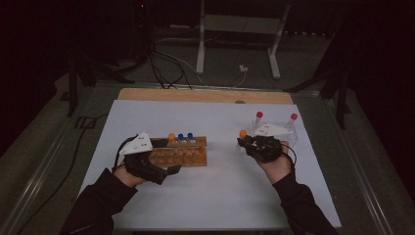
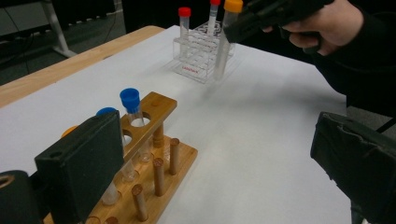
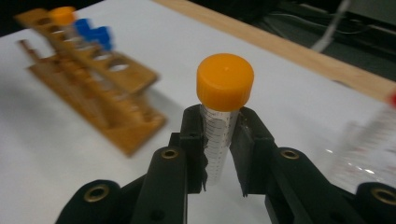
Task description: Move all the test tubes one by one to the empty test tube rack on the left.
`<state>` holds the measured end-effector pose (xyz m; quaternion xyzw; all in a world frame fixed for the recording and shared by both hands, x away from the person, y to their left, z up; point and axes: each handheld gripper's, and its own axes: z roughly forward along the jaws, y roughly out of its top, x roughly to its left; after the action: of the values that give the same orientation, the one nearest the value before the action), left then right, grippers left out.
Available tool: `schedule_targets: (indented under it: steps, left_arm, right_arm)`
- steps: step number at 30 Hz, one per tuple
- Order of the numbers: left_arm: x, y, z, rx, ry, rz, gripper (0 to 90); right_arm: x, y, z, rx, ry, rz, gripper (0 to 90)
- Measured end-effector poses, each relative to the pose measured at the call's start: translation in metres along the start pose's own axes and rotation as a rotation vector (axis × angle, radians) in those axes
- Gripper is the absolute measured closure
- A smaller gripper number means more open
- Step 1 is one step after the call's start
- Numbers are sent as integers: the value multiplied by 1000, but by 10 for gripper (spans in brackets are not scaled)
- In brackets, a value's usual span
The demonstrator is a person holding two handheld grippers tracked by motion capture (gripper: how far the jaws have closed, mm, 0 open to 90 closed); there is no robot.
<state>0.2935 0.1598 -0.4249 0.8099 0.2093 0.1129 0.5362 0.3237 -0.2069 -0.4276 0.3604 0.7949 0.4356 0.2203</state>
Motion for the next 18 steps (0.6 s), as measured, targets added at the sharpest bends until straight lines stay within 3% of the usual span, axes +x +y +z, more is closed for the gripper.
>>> schedule_targets:
  steps: [9, 14, 18]
  left_arm:
    - [-9, 6, 14, 14, -27, 32, 56]
    - [-16, 10, 25, 15, -68, 34, 77]
    - [-22, 14, 34, 7, -85, 49, 145]
  right_arm:
    - [38, -6, 8, 30, 112, -67, 748]
    - [54, -7, 11, 35, 161, -90, 749]
    - [66, -9, 14, 44, 195, -107, 749]
